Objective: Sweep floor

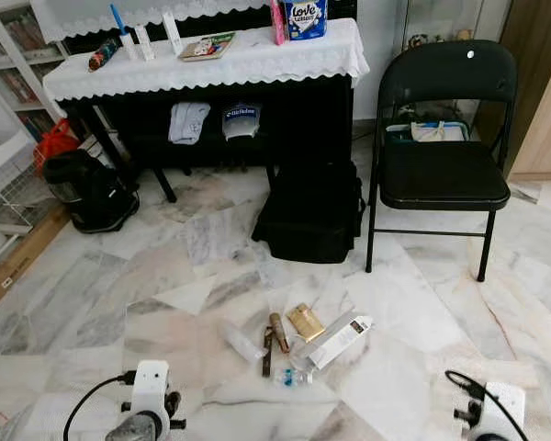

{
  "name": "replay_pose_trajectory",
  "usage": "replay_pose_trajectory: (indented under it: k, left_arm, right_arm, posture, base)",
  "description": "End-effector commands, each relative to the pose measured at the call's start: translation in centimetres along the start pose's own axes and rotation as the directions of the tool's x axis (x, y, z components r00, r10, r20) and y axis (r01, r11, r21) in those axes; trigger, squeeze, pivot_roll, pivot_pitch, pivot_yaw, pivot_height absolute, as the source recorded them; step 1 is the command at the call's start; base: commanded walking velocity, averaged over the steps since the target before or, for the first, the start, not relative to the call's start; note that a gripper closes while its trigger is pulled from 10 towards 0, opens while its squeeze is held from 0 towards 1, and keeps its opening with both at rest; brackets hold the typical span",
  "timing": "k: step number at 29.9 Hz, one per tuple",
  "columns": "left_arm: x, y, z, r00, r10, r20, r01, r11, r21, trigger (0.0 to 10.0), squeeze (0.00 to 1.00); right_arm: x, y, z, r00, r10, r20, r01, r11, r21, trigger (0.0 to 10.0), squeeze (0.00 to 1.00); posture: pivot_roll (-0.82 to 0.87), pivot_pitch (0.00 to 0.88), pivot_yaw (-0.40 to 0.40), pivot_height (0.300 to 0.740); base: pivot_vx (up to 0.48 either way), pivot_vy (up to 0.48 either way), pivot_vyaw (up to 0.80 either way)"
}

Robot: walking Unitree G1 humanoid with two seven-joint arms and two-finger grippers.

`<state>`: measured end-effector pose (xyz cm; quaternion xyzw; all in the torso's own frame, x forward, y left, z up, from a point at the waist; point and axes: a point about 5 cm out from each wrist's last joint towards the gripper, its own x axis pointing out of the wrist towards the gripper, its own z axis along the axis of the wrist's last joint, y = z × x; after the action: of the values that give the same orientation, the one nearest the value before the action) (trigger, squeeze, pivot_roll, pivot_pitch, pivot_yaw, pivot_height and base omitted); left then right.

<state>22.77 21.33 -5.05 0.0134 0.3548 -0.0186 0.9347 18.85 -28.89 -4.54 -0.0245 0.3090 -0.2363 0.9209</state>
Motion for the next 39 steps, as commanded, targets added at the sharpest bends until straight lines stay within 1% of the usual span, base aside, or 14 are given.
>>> replay_pose_trajectory:
  k: [1, 4, 7, 13, 18, 23, 24, 27, 30, 32, 33, 35, 37, 39]
  left_arm:
    - [0.0, 0.9, 1.6, 0.998, -0.007, 0.07, 0.006, 1.0, 0.018, 10.0, 0.0]
    - [-0.1, 1.8, 2.9, 0.991, -0.028, 0.13, 0.021, 0.998, 0.055, 10.0, 0.0]
    - [-0.3, 2.5, 4.3, 0.977, -0.014, 0.212, 0.011, 1.0, 0.014, 10.0, 0.0]
    - [-0.2, 2.4, 5.8, 0.965, 0.004, 0.261, -0.002, 1.0, -0.007, 10.0, 0.0]
    - [-0.6, 2.6, 9.3, 0.909, 0.065, 0.412, -0.026, 0.994, -0.102, 10.0, 0.0]
    - [-1.0, 2.6, 11.9, 0.855, 0.105, 0.509, -0.035, 0.989, -0.145, 10.0, 0.0]
    - [-1.3, 2.6, 13.0, 0.826, 0.123, 0.55, -0.038, 0.986, -0.163, 10.0, 0.0]
    - [-1.6, 2.5, 14.4, 0.789, 0.139, 0.599, -0.037, 0.983, -0.18, 10.0, 0.0]
    - [-2.6, 2.4, 16.9, 0.703, 0.166, 0.691, -0.045, 0.981, -0.19, 10.0, 0.0]
    - [-2.7, 2.4, 17.3, 0.689, 0.172, 0.704, -0.046, 0.98, -0.194, 10.0, 0.0]
    - [-2.9, 2.3, 17.9, 0.673, 0.175, 0.718, -0.042, 0.979, -0.2, 10.0, 0.0]
    - [-3.2, 2.1, 18.8, 0.649, 0.176, 0.74, -0.034, 0.979, -0.202, 10.0, 0.0]
    - [-3.5, 1.7, 20.1, 0.618, 0.161, 0.769, -0.023, 0.982, -0.187, 10.0, 0.0]
    - [-3.7, 1.5, 20.7, 0.6, 0.152, 0.785, -0.014, 0.984, -0.18, 10.0, 0.0]
  right_arm:
    - [0.1, 0.8, 1.0, 0.998, 0.032, 0.062, -0.032, 0.999, -0.008, 10.0, 0.0]
    - [-0.2, 0.4, 1.4, 0.99, -0.004, 0.141, 0.016, 0.996, -0.083, 10.0, 0.0]
    - [-0.4, 0.2, 2.7, 0.964, -0.005, 0.267, 0.076, 0.964, -0.254, 10.0, 0.0]
    - [-0.3, -0.1, 4.4, 0.932, -0.028, 0.36, 0.143, 0.943, -0.299, 10.0, 0.0]
    - [-0.2, -0.8, 7.0, 0.877, -0.076, 0.475, 0.306, 0.85, -0.429, 10.0, 0.0]
    - [-0.6, -0.7, 9.1, 0.8, -0.104, 0.591, 0.433, 0.781, -0.449, 10.0, 0.0]
    - [-0.8, -0.5, 10.2, 0.76, -0.108, 0.641, 0.483, 0.754, -0.445, 10.0, 0.0]
    - [-1.1, -0.3, 11.3, 0.714, -0.104, 0.692, 0.524, 0.734, -0.431, 10.0, 0.0]
    - [-1.6, 0.6, 12.9, 0.664, -0.084, 0.743, 0.491, 0.799, -0.347, 10.0, 0.0]
    - [-1.6, 0.9, 13.1, 0.661, -0.075, 0.747, 0.471, 0.816, -0.335, 10.0, 0.0]
    - [-1.5, 1.4, 13.1, 0.689, -0.067, 0.722, 0.385, 0.877, -0.287, 10.0, 0.0]
    - [-1.3, 1.7, 13.2, 0.709, -0.083, 0.7, 0.314, 0.926, -0.208, 10.0, 0.0]
    - [-1.0, 2.2, 13.2, 0.751, -0.089, 0.654, 0.201, 0.975, -0.098, 10.0, 0.0]
    - [-0.9, 2.4, 13.1, 0.771, -0.088, 0.631, 0.155, 0.987, -0.052, 10.0, 0.0]
  posture:
    - [-0.21, 0.0, 0.15, 0.74]
    - [-0.2, 0.0, 0.151, 0.74]
    - [-0.2, 0.0, 0.153, 0.74]
    - [-0.2, 0.0, 0.15, 0.74]
    - [-0.2, 0.0, 0.147, 0.74]
    - [-0.2, 0.0, 0.144, 0.74]
    - [-0.2, 0.0, 0.143, 0.74]
    - [-0.2, 0.0, 0.143, 0.74]
    - [-0.2, 0.0, 0.142, 0.74]
    - [-0.2, 0.0, 0.142, 0.74]
    - [-0.21, 0.0, 0.143, 0.74]
    - [-0.21, 0.0, 0.143, 0.74]
    - [-0.21, 0.0, 0.143, 0.74]
    - [-0.21, 0.0, 0.143, 0.74]
  base:
    - [0.0, 0.0, 0.0]
    - [0.0, 0.0, 0.0]
    - [0.0, 0.0, 0.0]
    - [0.0, 0.0, 0.0]
    - [0.0, 0.0, 0.0]
    - [0.0, 0.0, 0.0]
    - [0.0, 0.0, 0.0]
    - [0.0, 0.0, 0.0]
    - [0.0, 0.0, 0.0]
    - [0.0, 0.0, 0.0]
    - [0.0, 0.0, 0.0]
    - [0.0, 0.0, 0.0]
    - [0.0, 0.0, 0.0]
    - [0.0, 0.0, 0.0]
